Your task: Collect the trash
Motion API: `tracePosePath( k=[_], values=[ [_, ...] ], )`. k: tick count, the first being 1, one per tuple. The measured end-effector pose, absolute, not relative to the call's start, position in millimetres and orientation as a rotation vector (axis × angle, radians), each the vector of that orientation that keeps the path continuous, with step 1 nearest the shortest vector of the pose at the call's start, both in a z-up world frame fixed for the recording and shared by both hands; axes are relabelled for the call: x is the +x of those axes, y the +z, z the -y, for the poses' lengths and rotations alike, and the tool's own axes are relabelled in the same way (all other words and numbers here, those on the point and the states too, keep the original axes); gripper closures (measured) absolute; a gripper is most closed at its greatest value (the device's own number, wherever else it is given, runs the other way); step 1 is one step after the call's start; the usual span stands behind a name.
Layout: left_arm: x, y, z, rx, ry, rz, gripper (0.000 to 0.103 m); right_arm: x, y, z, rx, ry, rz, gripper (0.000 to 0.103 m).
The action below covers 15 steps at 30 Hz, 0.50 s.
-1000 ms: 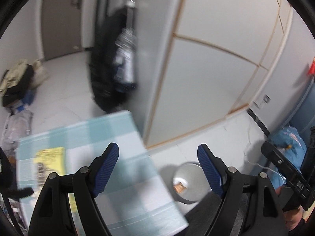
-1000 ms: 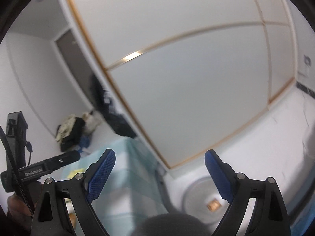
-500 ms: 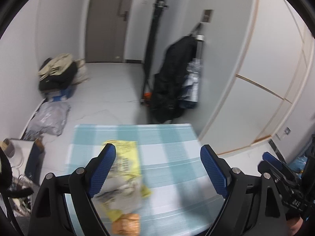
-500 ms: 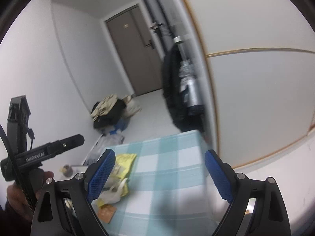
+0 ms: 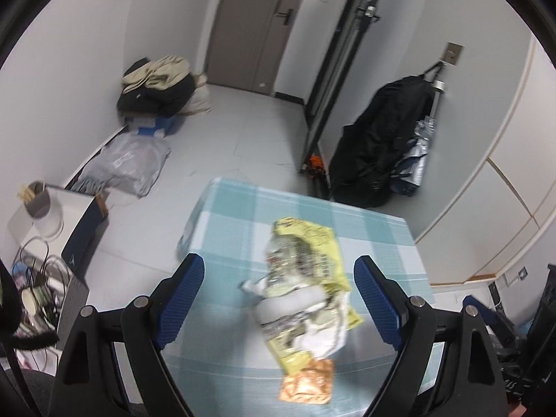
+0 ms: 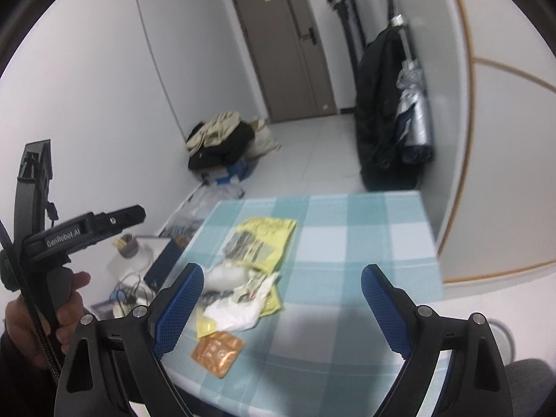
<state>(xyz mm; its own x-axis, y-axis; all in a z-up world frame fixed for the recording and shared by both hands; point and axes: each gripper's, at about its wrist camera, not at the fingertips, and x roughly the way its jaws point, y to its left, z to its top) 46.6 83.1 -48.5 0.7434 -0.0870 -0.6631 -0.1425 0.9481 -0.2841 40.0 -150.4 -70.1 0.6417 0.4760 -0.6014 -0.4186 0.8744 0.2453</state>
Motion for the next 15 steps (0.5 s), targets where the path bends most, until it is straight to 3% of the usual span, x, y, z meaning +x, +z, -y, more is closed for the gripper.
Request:
tracePosePath(
  k=[15],
  values=[
    [45,-69,-128,-0.468,0.046,-0.796,0.017,17,-155,56,-0.173,0.756,-0.924,0.012]
  ],
)
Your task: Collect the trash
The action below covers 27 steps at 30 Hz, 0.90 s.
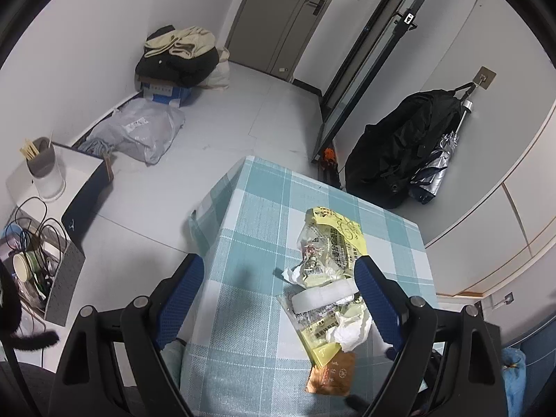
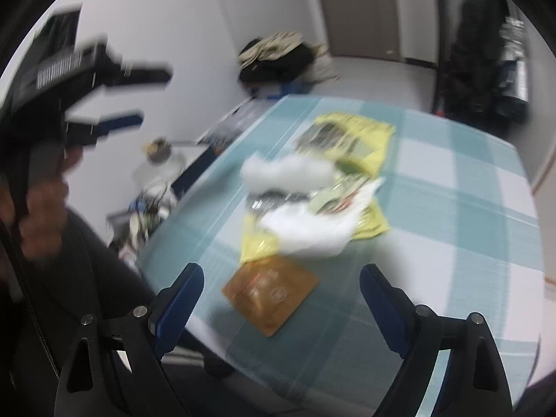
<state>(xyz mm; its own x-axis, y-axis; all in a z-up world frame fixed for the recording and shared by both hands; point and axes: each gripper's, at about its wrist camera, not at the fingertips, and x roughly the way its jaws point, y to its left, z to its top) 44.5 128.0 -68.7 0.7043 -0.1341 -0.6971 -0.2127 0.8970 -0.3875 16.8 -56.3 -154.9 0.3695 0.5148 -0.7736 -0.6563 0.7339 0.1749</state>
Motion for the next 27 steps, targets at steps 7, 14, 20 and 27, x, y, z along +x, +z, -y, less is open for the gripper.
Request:
tracePosePath(
  k=[7,14,20,27],
  values=[
    [43,-69,-134,-0.499,0.047,-0.800,0.017,12,-175,29,-0.323,0.777,-0.944,0.012],
    [46,-72,-135,-0.503,0.050,-0.814,0.017,9,-187,13,-0.425,0.782,-0.920,0.027],
    [48,-74,-136,-0.501,0.066,-0.825,0.017,6,-186,13,-0.435,0.811,-0.900,0.043],
    [48,-76,-134,-0.497,0.077,-0.838,0.017,2,-185,16,-0.436,0.827,-0.883,0.056]
  ],
)
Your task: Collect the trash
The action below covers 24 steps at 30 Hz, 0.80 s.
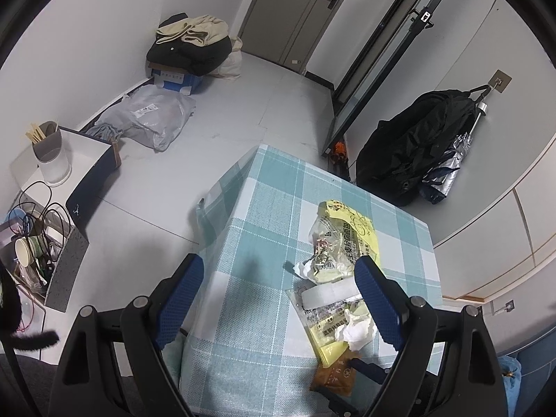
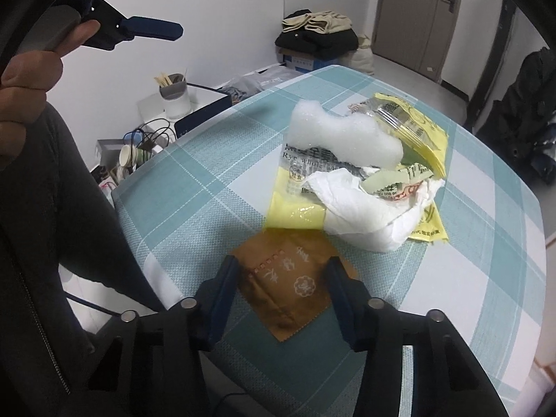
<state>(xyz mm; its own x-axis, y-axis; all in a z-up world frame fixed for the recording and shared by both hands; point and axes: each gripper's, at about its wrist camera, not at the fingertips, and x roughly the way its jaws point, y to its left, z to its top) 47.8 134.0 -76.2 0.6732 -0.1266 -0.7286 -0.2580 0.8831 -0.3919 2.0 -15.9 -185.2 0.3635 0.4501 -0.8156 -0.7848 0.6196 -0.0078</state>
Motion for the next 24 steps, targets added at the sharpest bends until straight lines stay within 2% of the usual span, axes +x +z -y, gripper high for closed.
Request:
tracePosePath(
  k=[4,5,6,7,10,12,20,22,24],
  values=[
    [47,-76,-134,-0.501,0.081,-0.839,0.017,6,-185,21,-0.410,0.840,-0.896,0.056],
    [47,-75,-134,-0.503,0.083,-0.839,0.017,9,-184,22,-0.413,0.862,-0.911,0.052],
    [47,-75,-135,-0.505,0.086,-0.837,0.017,12,-185,23,-0.419,0.884,-0.931,0.038],
    [47,-74,-136,-0.508,0.088,-0.835,0.017,14,-185,22,-0.437,0.917,-0.946,0.031],
    [46,-72,-138,-0.507,0.098,-0.825,0.017,17,-187,18,-0.560,0.972,-0.940,0.027],
    [45,-71,-139,-0.505,0.108,-0.820,0.017,22,-187,12,-0.652,1.017,-0.920,0.018],
    [46,-76,-144,-0.513,0.126,-0.835,0.017,40,-188,-11,-0.723,1.111,-0.939,0.019],
    [47,-77,-144,-0.517,0.121,-0.840,0.017,37,-190,-11,-0.722,1.116,-0.944,0.022],
    [47,-77,-144,-0.523,0.119,-0.840,0.017,35,-189,-11,-0.713,1.116,-0.945,0.032]
  ],
)
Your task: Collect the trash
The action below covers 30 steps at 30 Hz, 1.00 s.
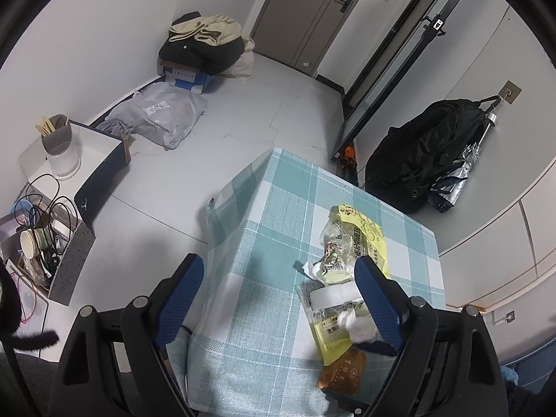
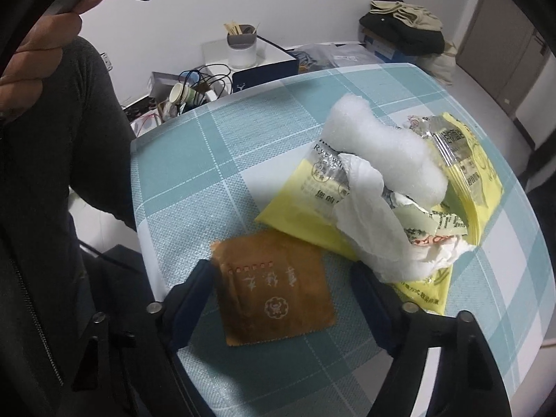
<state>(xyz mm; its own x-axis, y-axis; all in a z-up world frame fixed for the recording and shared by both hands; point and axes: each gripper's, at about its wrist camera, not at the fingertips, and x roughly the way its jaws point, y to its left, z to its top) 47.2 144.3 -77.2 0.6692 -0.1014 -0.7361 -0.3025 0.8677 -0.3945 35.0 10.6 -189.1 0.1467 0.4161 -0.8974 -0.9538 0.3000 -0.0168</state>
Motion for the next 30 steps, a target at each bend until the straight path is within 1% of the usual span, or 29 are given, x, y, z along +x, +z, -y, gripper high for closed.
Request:
tracePosePath(
  k=[1,2,3,5,11,13,15,18,24,30],
  values=[
    [48,-77,-144,-0.529,0.115,-0.841,0.017,33,-189,-9,-0.710,1.114,-0.945,0.036],
    [48,-78,-144,-0.533,0.112,-0.842,0.017,33,-188,-7,-0.701,1.111,-0.949,0.042],
    [48,-78,-143,-0.535,0.110,-0.842,0.017,31,-188,-6,-0.690,1.114,-0.950,0.051],
    [48,-77,-141,-0.528,0.107,-0.842,0.017,31,-188,-4,-0.678,1.113,-0.950,0.060],
    [47,-77,-142,-0.526,0.117,-0.843,0.017,31,-185,1,-0.626,1.090,-0.959,0.069],
    [47,-78,-142,-0.532,0.122,-0.844,0.017,28,-182,2,-0.626,1.089,-0.943,0.074],
    [47,-79,-142,-0.534,0.128,-0.845,0.017,22,-178,2,-0.628,1.085,-0.919,0.082],
    [48,-80,-142,-0.535,0.132,-0.847,0.017,17,-171,4,-0.636,1.077,-0.889,0.089],
    [47,-80,-141,-0.512,0.141,-0.842,0.017,9,-153,8,-0.624,1.057,-0.848,0.096],
    [48,-84,-139,-0.504,0.130,-0.862,0.017,11,-141,23,-0.508,1.025,-0.861,0.099]
  ],
)
